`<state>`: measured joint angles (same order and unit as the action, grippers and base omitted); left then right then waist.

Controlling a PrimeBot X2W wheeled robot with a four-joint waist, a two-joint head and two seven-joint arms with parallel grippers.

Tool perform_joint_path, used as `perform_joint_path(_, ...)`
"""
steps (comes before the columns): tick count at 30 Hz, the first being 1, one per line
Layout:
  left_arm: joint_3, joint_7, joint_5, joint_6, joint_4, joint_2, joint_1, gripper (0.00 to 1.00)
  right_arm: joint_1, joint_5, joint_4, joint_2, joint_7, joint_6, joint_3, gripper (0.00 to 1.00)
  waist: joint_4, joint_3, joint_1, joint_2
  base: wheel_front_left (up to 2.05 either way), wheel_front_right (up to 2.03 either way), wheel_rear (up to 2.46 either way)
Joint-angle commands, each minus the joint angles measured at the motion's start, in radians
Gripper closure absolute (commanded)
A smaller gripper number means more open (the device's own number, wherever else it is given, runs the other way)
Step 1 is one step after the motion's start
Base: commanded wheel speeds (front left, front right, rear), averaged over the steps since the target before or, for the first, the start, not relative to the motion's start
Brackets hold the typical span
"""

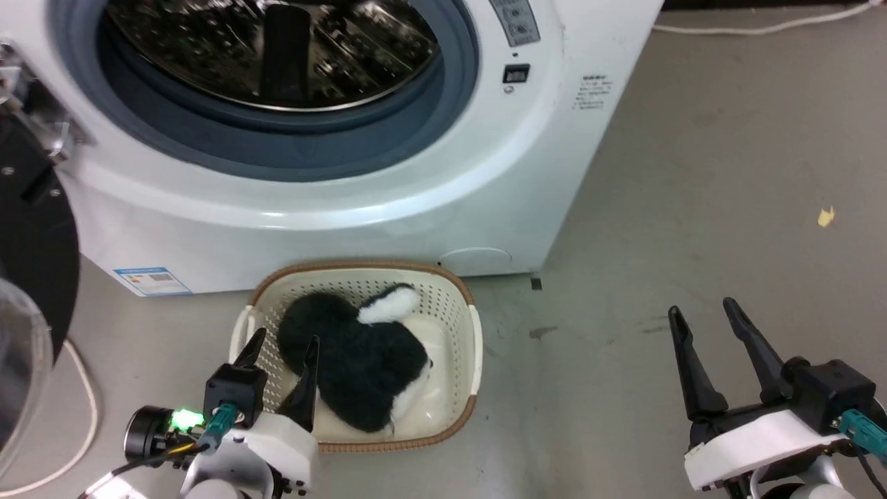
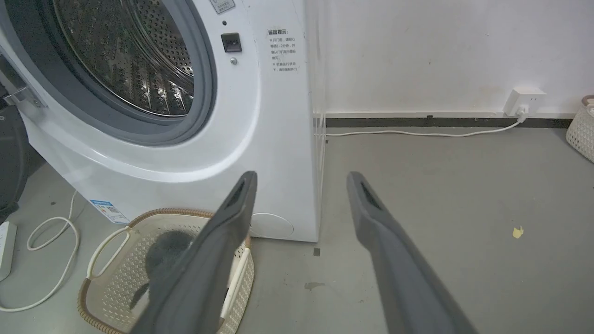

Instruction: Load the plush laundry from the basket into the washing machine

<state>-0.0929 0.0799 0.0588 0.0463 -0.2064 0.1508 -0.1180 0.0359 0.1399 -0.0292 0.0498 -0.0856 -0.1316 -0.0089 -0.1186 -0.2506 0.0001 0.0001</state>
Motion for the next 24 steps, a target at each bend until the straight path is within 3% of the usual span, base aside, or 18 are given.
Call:
perform_joint_path(1,-0.017,0.001,0.014,0.004,-0.022,0.018,-0.03,0.0,0.021,0.015,-0.006,0.0,-0.013,0.0,0.002,0.0,-0.015,-0.021,-0.0001,-0.0001,0.0,0.0,0.0)
perform_joint_path(24,-0.155,-0.013,0.156,0.027,-0.334,0.116,-0.213,0.0,0.057,0.094,-0.039,0.0,-0.059,0.001,0.011,0.0,-0.111,-0.168,-0.0001,-0.0001,0.0,0.0,0.0)
